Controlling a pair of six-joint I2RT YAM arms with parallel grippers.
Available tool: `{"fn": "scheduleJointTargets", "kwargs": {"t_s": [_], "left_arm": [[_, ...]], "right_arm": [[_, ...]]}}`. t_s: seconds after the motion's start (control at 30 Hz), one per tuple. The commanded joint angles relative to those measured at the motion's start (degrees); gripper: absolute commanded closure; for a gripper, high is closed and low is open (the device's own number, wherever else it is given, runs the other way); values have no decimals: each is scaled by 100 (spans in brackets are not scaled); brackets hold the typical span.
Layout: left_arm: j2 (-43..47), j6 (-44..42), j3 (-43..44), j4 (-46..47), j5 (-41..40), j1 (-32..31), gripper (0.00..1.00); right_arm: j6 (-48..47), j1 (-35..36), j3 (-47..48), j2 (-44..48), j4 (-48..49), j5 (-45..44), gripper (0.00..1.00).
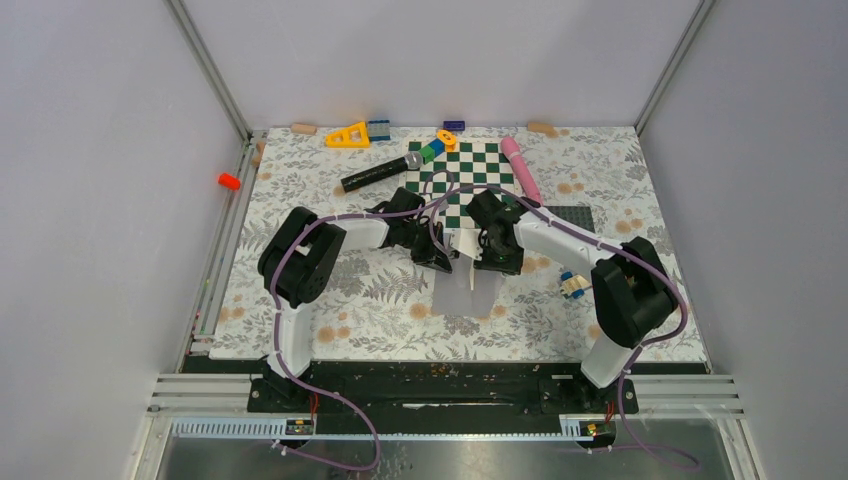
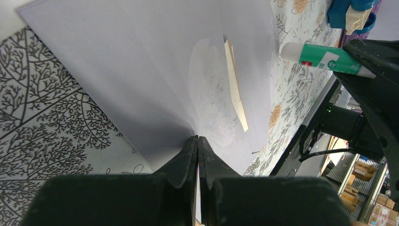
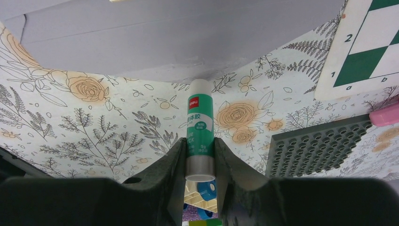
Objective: Place the letter into the envelope and seal it
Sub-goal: Paint the envelope at the center of the board.
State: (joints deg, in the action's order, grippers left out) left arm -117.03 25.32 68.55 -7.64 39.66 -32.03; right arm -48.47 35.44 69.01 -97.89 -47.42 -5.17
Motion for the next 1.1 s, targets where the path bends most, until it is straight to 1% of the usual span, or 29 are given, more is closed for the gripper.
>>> {"fn": "scheduleJointTargets", "kwargs": {"t_s": [0.0,0.27,0.43,0.9,1.07], "left_arm": [[-57,-291,-132,-300,-772,-40,100],[-65,-282,-140,-302,-776,-40,100],[-57,-290,-140,-304,-766,-40,100],[-95,-291,-128,-303,-744,-43,100],[-102,-291,-130,-299,-745,-49,100]], "right_arm": [[-148,79,-28,-62,-40,-164,100],[-170,193,-32,-219,-31,-152,100],[-117,196,-41,-257,328,-361,100],[30,232,-1,-310,914,-439,100],[49,238,-33,-353,1223,-641,100]]}}
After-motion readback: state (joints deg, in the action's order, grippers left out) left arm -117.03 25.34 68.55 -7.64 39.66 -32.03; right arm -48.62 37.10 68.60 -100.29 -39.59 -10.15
